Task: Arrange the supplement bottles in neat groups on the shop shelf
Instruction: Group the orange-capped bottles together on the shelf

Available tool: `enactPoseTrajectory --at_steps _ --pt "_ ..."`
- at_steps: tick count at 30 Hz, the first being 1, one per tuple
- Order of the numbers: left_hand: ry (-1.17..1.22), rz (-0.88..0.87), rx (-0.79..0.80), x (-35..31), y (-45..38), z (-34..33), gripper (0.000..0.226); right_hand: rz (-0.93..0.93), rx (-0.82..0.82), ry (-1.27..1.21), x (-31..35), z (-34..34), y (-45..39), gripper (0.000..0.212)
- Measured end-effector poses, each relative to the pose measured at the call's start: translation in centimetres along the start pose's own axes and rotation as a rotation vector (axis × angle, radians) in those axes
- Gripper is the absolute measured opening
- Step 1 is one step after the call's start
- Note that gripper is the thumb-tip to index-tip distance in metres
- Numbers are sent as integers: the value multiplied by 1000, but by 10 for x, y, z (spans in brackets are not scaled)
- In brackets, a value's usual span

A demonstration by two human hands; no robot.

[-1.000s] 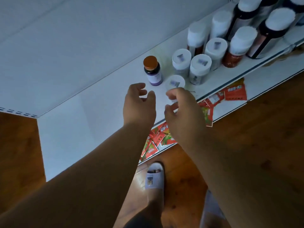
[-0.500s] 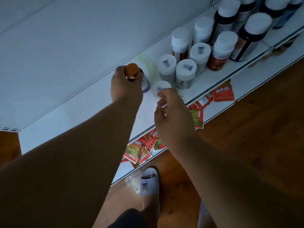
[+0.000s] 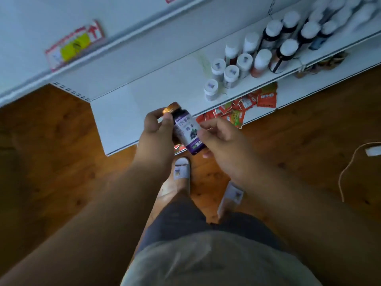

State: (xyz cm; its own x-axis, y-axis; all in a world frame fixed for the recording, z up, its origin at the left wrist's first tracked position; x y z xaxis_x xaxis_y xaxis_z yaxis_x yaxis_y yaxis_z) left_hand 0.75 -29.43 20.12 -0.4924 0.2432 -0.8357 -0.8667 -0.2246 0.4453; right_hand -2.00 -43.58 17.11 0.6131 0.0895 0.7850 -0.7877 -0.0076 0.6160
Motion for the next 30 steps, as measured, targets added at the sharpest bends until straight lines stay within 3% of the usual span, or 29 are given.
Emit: enactPoseTrajectory --at_steps 6,11,15,20,25,30 --pt "319 5 47 -58 62 40 22 68 89 -37 77 0 69 14" --pt "507 -186 180 -105 67 95 41 259 118 114 149 -23 86 22" --pt "308 -451 136 -131 39 153 52 448 40 306 200 -62 79 24" --pt "169 -592 40 -154 -17 206 52 560 -38 430 254 -115 50 30" --pt "2 -589 -35 -165 -77 226 37 594 -125 538 285 -148 -2 41" --pt "-101 -565 -98 -156 -125 223 36 592 -228 644 291 -169 -51 31"
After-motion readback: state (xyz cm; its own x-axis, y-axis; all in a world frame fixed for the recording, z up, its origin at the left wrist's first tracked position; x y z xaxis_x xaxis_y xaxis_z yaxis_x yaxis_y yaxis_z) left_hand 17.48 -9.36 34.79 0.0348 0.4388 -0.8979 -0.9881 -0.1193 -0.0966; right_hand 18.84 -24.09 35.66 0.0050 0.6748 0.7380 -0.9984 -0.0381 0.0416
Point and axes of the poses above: each hand's wrist, its own y-axis away from the middle knuckle, its own z-axis out of the back of the hand, x = y × z, the point moved 1 cm from there along -y, towards the middle knuckle, and after that the axes turned 6 degrees about -z, right-handed, at the moved point
